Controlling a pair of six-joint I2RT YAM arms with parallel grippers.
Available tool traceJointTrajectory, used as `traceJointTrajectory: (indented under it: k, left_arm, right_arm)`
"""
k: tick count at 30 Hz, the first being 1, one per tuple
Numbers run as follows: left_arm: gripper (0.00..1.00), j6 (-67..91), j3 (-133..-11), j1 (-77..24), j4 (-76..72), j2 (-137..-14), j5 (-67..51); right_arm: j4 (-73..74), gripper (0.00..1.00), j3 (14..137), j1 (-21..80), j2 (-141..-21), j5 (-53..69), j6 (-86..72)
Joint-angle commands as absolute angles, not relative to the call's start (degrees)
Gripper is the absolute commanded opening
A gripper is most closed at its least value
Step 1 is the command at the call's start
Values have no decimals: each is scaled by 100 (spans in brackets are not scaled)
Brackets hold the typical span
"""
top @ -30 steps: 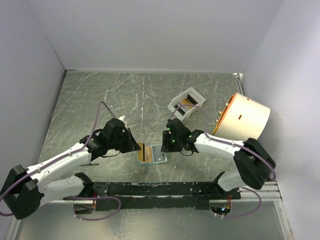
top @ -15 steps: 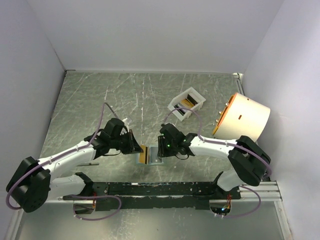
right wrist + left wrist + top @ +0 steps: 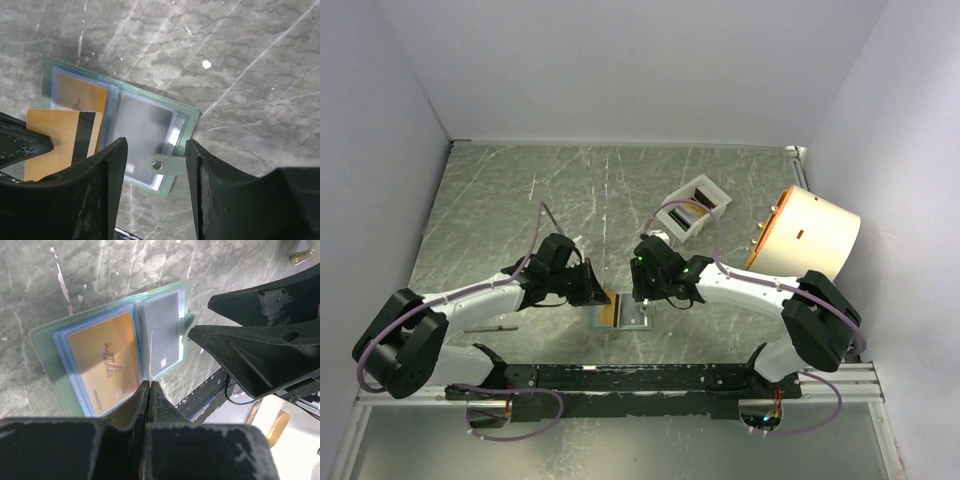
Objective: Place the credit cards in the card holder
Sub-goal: Insert the credit card into the card holder.
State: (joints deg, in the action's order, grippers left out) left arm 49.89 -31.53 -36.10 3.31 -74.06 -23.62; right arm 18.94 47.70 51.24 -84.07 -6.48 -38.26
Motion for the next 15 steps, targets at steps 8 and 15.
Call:
traceJointTrajectory:
  k: [8, 15]
  left_arm:
    - [7, 4953, -3253, -3575, -304, -7904, -2689]
    - [7, 4963, -3251, -3563, -235, -8035, -2575]
  right_arm:
    - [1810, 42, 4708, 5144, -8958, -771, -3646]
    - [1652, 36, 4456, 5142, -9018, -758, -3682]
